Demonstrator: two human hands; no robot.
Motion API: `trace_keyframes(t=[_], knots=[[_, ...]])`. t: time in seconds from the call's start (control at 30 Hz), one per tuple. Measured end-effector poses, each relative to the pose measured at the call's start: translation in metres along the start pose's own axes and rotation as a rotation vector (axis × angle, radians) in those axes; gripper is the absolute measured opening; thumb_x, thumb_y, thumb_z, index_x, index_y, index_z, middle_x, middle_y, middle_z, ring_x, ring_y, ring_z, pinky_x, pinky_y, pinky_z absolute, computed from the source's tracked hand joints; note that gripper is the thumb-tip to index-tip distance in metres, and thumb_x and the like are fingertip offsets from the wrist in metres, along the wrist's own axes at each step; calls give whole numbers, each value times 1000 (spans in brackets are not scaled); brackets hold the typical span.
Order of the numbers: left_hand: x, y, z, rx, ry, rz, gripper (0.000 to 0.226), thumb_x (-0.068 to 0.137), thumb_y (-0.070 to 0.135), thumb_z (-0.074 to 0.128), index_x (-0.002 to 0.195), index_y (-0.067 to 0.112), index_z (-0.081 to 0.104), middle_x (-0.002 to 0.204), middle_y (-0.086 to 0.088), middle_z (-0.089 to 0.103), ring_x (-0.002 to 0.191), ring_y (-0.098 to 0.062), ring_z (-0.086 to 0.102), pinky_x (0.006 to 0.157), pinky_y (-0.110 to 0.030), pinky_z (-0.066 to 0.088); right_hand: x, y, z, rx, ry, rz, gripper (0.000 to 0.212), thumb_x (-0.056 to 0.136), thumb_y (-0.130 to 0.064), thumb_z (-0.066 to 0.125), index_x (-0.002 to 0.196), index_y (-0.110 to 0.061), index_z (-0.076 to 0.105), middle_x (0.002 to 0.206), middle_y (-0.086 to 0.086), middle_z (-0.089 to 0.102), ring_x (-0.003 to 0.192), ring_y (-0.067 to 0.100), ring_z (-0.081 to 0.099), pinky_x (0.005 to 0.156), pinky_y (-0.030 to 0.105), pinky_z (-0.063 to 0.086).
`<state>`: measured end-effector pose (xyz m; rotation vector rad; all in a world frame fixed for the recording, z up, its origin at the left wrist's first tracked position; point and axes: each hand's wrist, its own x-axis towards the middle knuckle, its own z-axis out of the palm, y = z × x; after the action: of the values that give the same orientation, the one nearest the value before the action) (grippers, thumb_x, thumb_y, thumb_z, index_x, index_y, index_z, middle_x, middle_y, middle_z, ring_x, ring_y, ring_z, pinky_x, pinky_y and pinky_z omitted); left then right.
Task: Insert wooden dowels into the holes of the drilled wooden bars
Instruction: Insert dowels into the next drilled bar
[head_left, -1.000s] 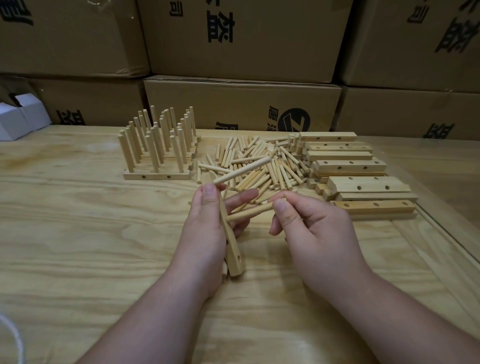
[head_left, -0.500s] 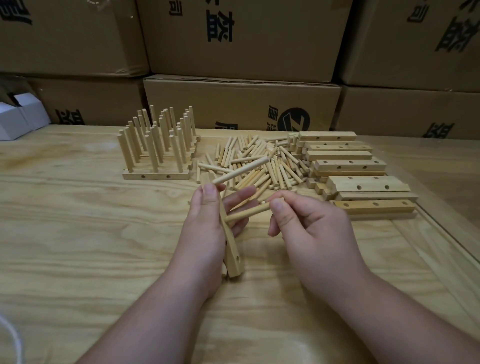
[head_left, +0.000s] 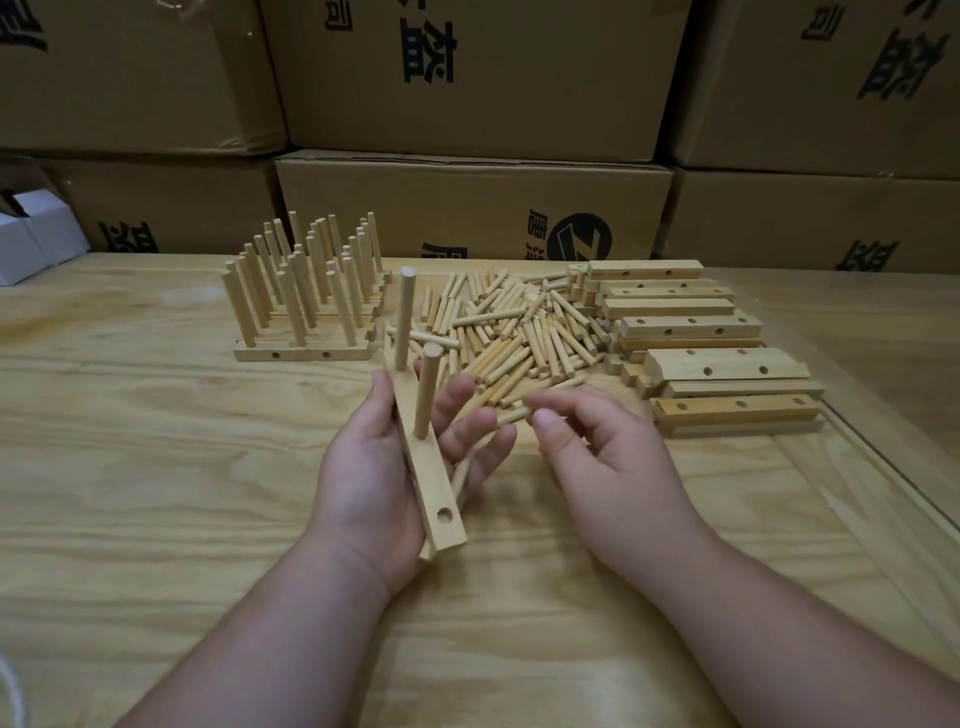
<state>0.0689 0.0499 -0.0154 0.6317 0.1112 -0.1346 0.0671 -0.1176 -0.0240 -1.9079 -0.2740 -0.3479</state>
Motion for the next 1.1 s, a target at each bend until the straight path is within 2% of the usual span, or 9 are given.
trace_keyframes(t=[0.13, 0.3, 0.43, 0.57, 0.67, 0.77, 0.83, 0.97, 1.1], knots=[[-2, -1, 2, -6, -58, -41, 64, 107, 48, 39, 69, 15, 78, 69, -1, 66, 52, -17, 64, 68, -44, 62, 1, 0, 0, -49, -51, -50, 20, 93, -11, 68, 93, -29, 76, 100, -12, 68, 93, 4, 63, 80, 10, 45], [-4, -1, 5, 15, -118, -115, 51, 108, 46, 38, 82, 16, 71, 66, -2, 57, 49, -17, 55, 61, -40, 61, 2, 4, -2, 87, -362, 42, 26, 99, -26, 52, 106, -26, 77, 110, -8, 72, 110, 8, 65, 98, 31, 49], [-6, -2, 6, 42, -184, -164, 45, 106, 48, 36, 91, 20, 67, 67, 0, 52, 49, -16, 51, 59, -35, 57, 3, 2, -4, 285, -469, 143, 28, 95, -30, 51, 93, -17, 76, 93, 1, 76, 94, 12, 70, 88, 28, 51], [-3, -7, 3, 61, -173, -151, 40, 103, 52, 39, 96, 23, 65, 68, 0, 55, 52, -17, 53, 67, -39, 56, 5, 5, -6, 293, -393, 180, 27, 98, -26, 55, 92, -4, 70, 91, 17, 73, 82, 16, 69, 80, 30, 53], [3, -8, 1, 74, -50, -60, 39, 102, 57, 41, 101, 28, 67, 73, -1, 65, 58, -20, 63, 74, -50, 60, 6, 3, -5, 335, -107, 225, 29, 105, -22, 50, 85, -17, 69, 68, 1, 66, 63, 11, 61, 59, 25, 51], [9, -4, -3, 77, 94, 71, 49, 101, 60, 41, 90, 32, 80, 94, -1, 79, 77, -23, 77, 76, -56, 61, 10, 2, -8, 462, 91, 259, 30, 106, -21, 46, 86, -18, 68, 64, -4, 62, 56, 11, 56, 51, 21, 47], [11, -3, -3, 90, 116, 125, 58, 102, 60, 37, 81, 31, 83, 100, -3, 80, 85, -23, 78, 75, -51, 62, 11, 1, -9, 433, 88, 209, 28, 106, -19, 47, 88, -17, 69, 68, -2, 65, 58, 11, 57, 53, 20, 48], [10, -5, -2, 102, 125, 185, 41, 103, 58, 38, 121, 29, 62, 105, -9, 79, 88, -28, 78, 76, -47, 63, 7, 1, -4, 297, 15, 84, 22, 103, -14, 53, 92, -18, 71, 73, -3, 69, 61, 11, 57, 57, 20, 49], [9, -5, -2, 133, 123, 214, 42, 102, 58, 39, 127, 30, 58, 105, -10, 79, 90, -29, 78, 74, -46, 63, 4, 1, -2, 218, -15, 26, 20, 100, -13, 58, 93, -24, 72, 75, -6, 71, 62, 8, 58, 61, 19, 49]])
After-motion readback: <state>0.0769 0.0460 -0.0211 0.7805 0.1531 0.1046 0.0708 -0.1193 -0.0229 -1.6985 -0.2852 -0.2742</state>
